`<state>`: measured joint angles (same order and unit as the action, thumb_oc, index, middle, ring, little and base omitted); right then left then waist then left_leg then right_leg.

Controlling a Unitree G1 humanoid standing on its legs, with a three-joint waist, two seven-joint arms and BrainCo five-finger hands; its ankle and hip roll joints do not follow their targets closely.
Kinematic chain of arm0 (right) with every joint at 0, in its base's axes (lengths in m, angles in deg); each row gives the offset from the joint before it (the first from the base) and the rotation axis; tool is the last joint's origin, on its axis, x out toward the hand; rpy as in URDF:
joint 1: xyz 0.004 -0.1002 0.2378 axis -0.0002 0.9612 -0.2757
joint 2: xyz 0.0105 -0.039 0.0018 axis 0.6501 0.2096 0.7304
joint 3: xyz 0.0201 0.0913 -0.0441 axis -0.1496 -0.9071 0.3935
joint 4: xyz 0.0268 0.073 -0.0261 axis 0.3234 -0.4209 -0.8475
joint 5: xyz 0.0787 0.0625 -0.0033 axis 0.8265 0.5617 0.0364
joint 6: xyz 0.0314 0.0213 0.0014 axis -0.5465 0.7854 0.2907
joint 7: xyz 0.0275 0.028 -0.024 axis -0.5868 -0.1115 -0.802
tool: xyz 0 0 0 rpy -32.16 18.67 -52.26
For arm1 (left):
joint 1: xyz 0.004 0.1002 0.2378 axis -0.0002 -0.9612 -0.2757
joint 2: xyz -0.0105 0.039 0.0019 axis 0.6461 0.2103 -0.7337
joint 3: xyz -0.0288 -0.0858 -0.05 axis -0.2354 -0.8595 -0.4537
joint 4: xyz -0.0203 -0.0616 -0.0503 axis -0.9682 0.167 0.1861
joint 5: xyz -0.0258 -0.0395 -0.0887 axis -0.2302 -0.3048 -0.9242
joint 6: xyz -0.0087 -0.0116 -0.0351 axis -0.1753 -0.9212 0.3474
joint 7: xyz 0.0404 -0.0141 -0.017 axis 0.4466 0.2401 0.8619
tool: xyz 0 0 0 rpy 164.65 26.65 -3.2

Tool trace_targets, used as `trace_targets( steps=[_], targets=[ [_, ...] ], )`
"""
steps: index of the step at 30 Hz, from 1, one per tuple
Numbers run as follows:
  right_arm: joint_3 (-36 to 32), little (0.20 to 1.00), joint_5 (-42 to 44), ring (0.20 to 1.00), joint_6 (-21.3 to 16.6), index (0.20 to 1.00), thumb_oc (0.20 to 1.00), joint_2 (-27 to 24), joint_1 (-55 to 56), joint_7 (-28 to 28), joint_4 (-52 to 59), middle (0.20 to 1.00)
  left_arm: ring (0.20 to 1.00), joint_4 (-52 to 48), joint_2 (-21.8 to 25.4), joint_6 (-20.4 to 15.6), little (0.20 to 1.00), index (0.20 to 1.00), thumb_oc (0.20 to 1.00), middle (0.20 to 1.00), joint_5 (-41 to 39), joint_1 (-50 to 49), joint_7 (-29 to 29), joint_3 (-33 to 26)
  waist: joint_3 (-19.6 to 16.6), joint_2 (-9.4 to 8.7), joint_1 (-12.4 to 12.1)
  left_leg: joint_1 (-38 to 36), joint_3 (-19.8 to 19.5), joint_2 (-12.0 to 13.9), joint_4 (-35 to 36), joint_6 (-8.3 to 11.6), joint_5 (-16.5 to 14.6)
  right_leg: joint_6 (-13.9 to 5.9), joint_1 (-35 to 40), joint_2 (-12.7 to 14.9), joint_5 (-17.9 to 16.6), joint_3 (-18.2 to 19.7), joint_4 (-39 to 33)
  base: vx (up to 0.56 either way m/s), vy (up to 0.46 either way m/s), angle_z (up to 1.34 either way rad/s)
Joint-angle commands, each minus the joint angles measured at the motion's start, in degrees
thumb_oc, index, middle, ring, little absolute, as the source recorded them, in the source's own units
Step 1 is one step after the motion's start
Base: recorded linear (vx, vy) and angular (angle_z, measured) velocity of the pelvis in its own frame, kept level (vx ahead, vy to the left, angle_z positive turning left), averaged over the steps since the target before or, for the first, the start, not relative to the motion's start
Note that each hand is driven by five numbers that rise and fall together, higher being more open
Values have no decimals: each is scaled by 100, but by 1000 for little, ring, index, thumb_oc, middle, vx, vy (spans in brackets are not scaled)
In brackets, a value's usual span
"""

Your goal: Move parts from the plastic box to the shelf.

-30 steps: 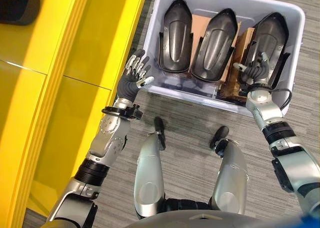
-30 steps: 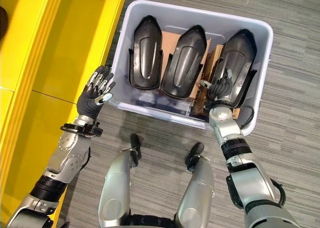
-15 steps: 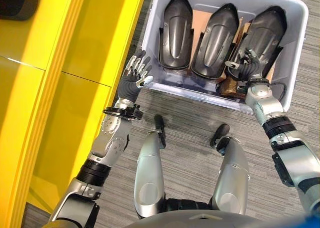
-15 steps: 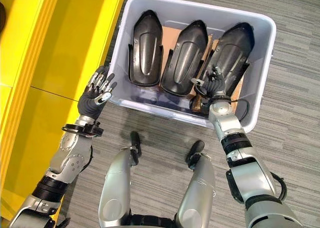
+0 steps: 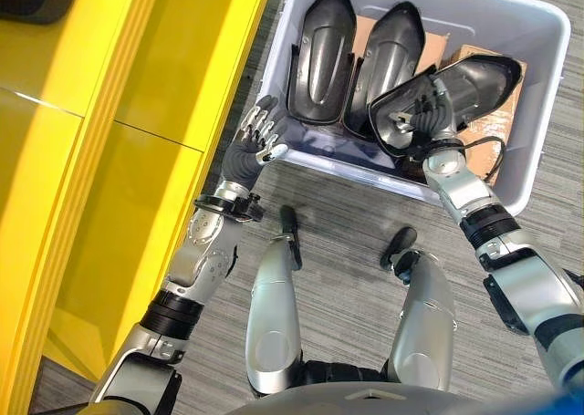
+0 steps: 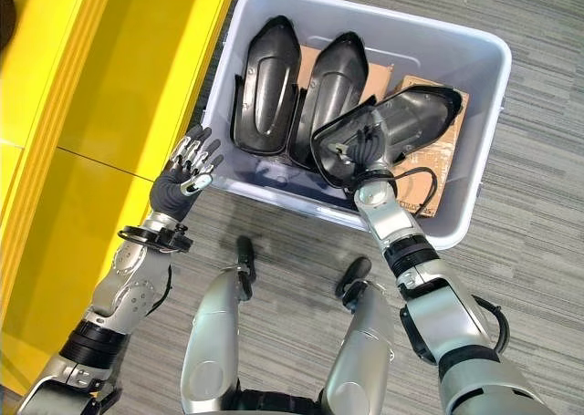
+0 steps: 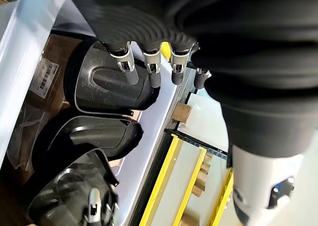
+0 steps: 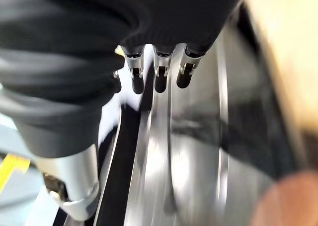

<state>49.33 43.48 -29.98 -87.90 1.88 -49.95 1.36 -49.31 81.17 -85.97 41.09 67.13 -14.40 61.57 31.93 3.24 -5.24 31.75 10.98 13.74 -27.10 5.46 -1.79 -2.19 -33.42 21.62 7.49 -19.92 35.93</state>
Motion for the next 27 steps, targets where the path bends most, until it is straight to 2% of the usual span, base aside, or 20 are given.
trace_targets(
  steps=[1,6,11,15,17,20,21,27],
  targets=[
    [-204,1000,-1104,1000,-153,1000,1000,-145,-47,949,358,1000,1000,-476,-148,-485,1000,1000,1000,1000,34,128,-157,255,-214,265,20,-149,250,-80,433,-104,-154,-540,222,-56,390,537,234,-20,61,-16],
    [-143,1000,-1461,1000,52,1000,1000,-165,-2,1298,475,1000,1000,-446,-170,-607,1000,1000,1000,1000,28,160,-240,419,-214,313,107,-194,321,-83,505,-94,-146,-548,238,-73,360,587,128,-13,41,-11],
    [-163,1000,-1491,1000,-142,1000,1000,-246,-33,1663,477,1000,1000,-416,-154,-720,1000,1000,1000,1000,-66,161,-265,483,-214,352,148,-279,383,-90,597,-87,-125,-554,292,-75,335,605,30,-11,29,-6],
    [-379,1000,-389,1000,-351,1000,1000,-138,251,1542,927,1000,1000,-513,-165,-737,1000,1000,1000,1000,-44,49,-325,446,-214,348,217,-359,431,-102,665,-82,-119,-560,337,-85,316,634,-35,0,42,-3],
    [-472,1000,492,1000,-479,1000,1000,23,574,1255,1284,1000,1000,-599,-208,-759,1000,1000,1000,1000,46,-63,-391,402,-214,322,283,-410,468,-115,693,-85,-138,-568,365,-89,321,666,-72,8,64,-5],
    [-463,1000,1399,1000,-458,1000,1000,458,1300,796,2101,1000,1000,-804,-280,-830,1000,1000,1000,1000,188,-307,-517,303,-214,284,408,-465,555,-122,738,-93,-153,-570,353,-117,319,746,-110,8,93,-15],
    [-322,1000,1837,1000,-475,1000,1000,763,1671,705,2507,1000,1000,-900,-334,-887,1000,1000,1000,1000,266,-417,-598,254,-214,261,479,-480,611,-118,763,-97,-150,-565,331,-139,320,800,-125,3,90,-15],
    [-110,1000,2855,1000,-875,1000,1000,1162,2550,434,2987,1000,1000,-999,-442,-1041,1000,1000,1000,1000,422,-643,-713,227,-214,222,626,-503,727,-90,788,-108,-116,-575,294,-185,291,886,-160,-5,74,-12]
  ],
)
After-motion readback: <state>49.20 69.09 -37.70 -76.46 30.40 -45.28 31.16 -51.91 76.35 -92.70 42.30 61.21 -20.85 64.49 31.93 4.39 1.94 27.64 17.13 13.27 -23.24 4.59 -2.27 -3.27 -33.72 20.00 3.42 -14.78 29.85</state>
